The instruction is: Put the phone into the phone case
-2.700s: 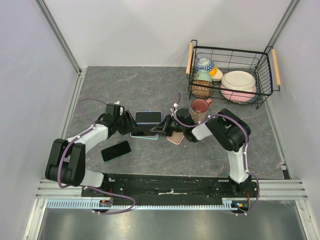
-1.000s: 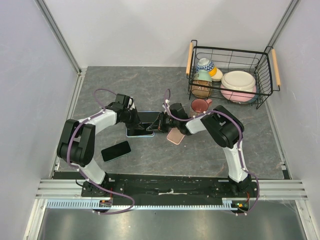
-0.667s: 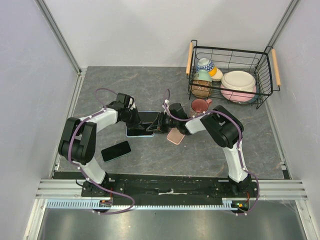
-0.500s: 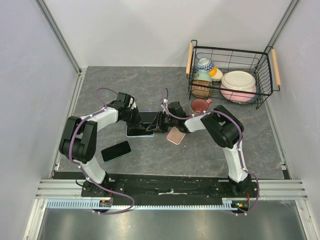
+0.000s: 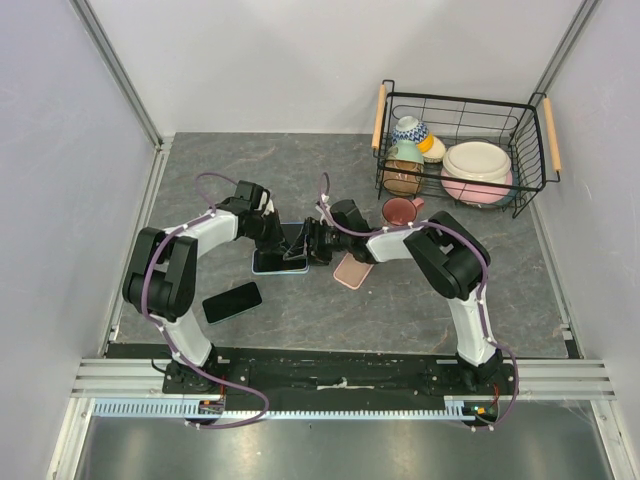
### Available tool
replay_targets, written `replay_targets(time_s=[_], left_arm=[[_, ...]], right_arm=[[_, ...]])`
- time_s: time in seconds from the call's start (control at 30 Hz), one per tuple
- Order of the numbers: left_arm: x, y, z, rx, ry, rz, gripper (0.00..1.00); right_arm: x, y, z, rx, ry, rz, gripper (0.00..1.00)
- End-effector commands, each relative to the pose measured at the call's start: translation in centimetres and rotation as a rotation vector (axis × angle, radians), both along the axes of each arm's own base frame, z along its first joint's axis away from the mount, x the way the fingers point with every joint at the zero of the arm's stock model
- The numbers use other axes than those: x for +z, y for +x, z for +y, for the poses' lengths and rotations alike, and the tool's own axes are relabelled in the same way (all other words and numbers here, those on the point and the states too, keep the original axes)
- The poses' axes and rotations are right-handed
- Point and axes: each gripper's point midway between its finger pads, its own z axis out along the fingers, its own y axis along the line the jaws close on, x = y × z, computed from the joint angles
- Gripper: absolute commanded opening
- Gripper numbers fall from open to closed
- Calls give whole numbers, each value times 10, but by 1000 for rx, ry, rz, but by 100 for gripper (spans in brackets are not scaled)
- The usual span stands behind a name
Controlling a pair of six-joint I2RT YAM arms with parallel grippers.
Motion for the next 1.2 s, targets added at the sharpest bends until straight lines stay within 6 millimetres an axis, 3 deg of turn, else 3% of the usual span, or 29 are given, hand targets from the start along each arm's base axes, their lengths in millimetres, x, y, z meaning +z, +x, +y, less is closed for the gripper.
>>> replay_targets(time_s=[0.0, 0.4, 0.63, 0.97, 1.17], left_arm=[[-37, -36, 12, -55, 104, 110, 6], [-44, -50, 17, -46, 133, 132, 4], [-20, -47, 12, -52, 97, 53, 2], [-47, -76, 15, -85, 127, 174, 2], [-48, -73, 16, -69, 134, 173, 2]], right_arm=[[-141, -104, -95, 75, -559, 260, 72], [-133, -106, -109, 96, -631, 232, 80], [-135, -102, -103, 113, -623, 238, 81], [-126, -94, -109, 139, -671, 196, 86], [-121, -93, -121, 157, -742, 180, 88]])
